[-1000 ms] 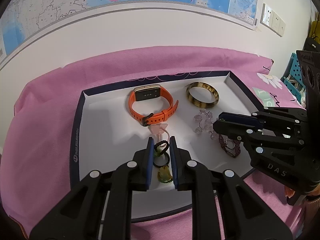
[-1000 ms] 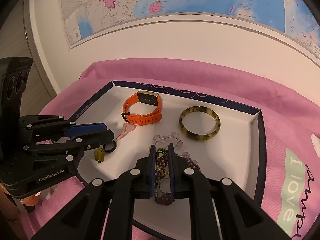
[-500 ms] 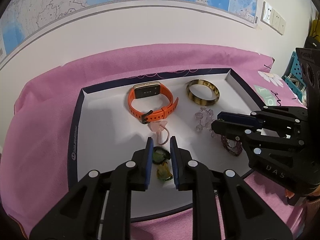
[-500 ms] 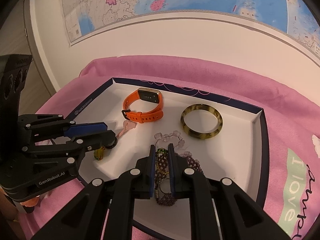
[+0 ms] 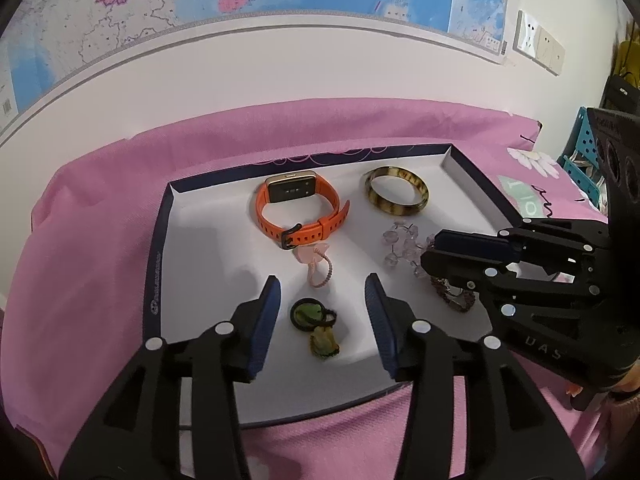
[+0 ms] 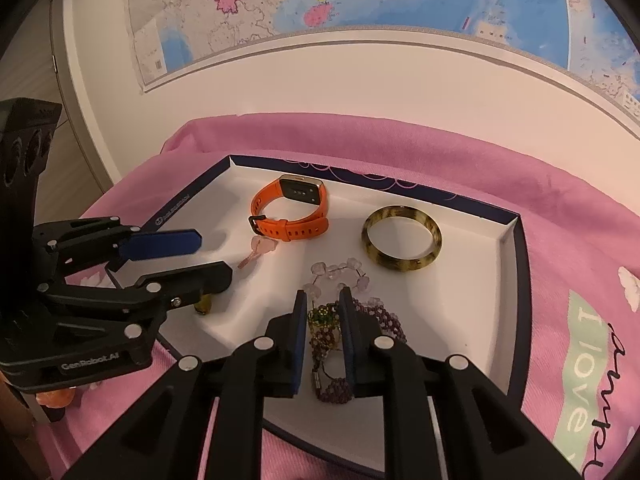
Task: Organize jewelry
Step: 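Open both grippers to release the green flower and gold chain rings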
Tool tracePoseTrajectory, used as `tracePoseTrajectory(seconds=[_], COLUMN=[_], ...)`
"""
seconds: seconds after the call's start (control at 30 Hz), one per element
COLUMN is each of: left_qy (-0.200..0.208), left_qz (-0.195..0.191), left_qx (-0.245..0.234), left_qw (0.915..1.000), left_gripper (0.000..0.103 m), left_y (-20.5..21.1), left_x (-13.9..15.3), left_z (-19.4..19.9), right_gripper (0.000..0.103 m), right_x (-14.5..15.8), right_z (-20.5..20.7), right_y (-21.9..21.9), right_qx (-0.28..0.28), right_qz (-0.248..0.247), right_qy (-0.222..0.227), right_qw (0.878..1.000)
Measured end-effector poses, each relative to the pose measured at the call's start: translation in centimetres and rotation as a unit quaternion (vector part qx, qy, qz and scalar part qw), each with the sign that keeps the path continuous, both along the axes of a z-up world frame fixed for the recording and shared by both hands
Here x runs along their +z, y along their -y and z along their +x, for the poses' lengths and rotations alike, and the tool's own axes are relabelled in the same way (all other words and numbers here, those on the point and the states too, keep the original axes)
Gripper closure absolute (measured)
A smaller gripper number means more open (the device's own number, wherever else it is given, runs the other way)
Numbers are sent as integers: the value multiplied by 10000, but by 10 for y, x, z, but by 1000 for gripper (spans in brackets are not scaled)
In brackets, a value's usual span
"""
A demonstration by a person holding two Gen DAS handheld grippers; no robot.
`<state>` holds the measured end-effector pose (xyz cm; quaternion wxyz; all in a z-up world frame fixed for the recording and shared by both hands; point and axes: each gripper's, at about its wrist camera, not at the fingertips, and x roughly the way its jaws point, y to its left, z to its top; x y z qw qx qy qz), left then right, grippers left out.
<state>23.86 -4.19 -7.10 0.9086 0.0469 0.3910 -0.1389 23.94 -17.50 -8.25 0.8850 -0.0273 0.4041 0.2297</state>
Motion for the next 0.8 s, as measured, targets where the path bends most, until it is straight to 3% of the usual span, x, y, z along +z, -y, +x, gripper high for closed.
tracePoseTrajectory(seconds=[0.2, 0.27, 0.5, 0.53, 0.57, 0.63, 0.73, 0.8], left_qy=[123, 164, 450, 478, 507, 572, 630, 649], left_qz=[-27, -38, -26, -42, -61, -113, -125, -164], left_qx=[54, 50, 89, 99, 131, 181, 300, 352], left_qw=[9999, 9998, 9989, 9988, 9986, 9981, 9975, 9971], left_gripper=[45, 34, 13, 7, 6, 6, 6, 6], left_y=[-4, -6, -9, -10, -11, -14, -18, -19], left_x=[6, 8, 17, 18, 19, 20, 21, 22], left_z=[-11, -17, -41, -44, -47, -54, -63, -68], right_gripper=[80, 77, 57, 49, 40, 38, 23, 21], right_x=[4, 5, 8, 9, 10, 13, 16, 19], right_z=[-9, -11, -29, -32, -35, -43, -52, -60], right_y=[8, 9, 16, 17, 18, 20, 22, 21], right_qx=[-84, -99, -213, -248, -300, -371, -458, -465], right_qz=[107, 124, 209, 206, 198, 228, 222, 173], right_qy=[57, 73, 163, 198, 238, 317, 395, 512], right_qw=[9999, 9998, 9994, 9993, 9991, 9986, 9979, 9975])
